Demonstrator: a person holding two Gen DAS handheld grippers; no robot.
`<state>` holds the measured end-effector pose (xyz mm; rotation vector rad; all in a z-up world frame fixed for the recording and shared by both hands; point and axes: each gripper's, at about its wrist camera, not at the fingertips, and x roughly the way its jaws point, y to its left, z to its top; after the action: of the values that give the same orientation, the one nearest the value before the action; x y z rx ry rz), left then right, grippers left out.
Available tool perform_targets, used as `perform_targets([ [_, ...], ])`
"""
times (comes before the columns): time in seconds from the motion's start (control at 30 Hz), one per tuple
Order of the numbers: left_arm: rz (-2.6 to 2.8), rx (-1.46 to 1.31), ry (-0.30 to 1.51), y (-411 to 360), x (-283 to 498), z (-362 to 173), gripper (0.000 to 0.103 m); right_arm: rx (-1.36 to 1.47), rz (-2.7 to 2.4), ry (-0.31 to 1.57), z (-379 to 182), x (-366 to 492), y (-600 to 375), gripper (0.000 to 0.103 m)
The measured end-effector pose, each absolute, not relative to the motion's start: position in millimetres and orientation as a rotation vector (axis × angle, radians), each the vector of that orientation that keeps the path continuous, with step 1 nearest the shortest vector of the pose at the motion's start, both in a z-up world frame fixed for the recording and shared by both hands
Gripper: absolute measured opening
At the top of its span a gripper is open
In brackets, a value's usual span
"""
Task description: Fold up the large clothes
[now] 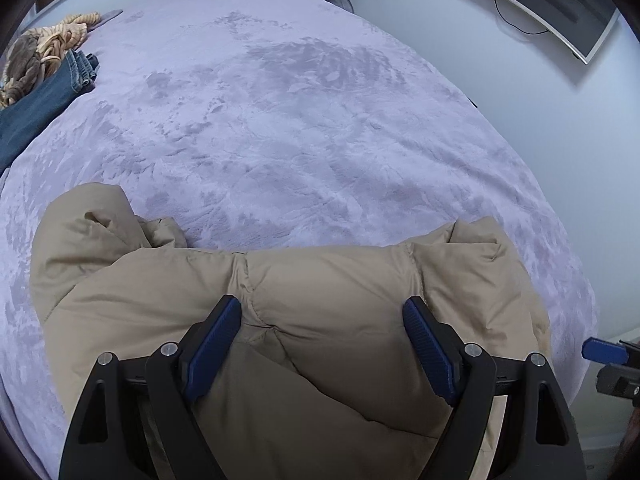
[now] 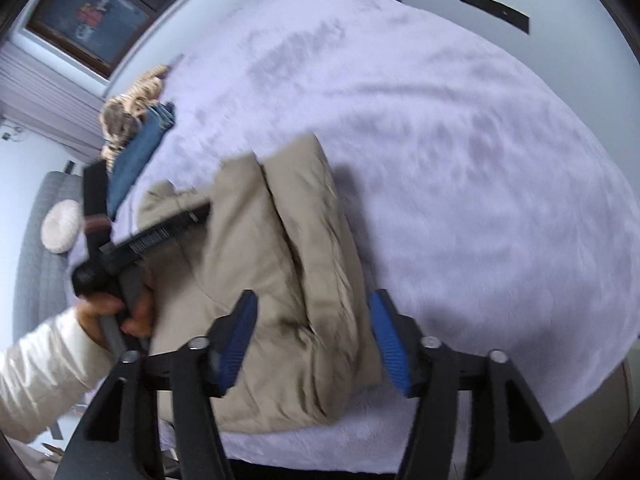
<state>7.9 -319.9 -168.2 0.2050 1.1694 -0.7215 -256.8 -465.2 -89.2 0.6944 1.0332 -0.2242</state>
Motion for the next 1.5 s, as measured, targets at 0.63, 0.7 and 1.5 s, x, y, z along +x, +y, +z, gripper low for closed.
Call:
perform_targets([
  [0.63,-0.430,0.217,1.203,-230.6,-27.8,-110.0,0.103,0.654,-0.192,1.298,-183.0,-179.3,-450.4,0.037],
  [0.7,-0.384,0.198,1.228,-213.2,-35.4,-112.7,0.103,0.662,-0.193,1.299,-184.2,-181.9,-450.5,0.038],
  [1.5,-0.347,0.127,1.348,-135.3,-79.6,-131.0,0.103,0.658,-0.283,1.195,-122.0,-227.6,-400.5,0.075],
])
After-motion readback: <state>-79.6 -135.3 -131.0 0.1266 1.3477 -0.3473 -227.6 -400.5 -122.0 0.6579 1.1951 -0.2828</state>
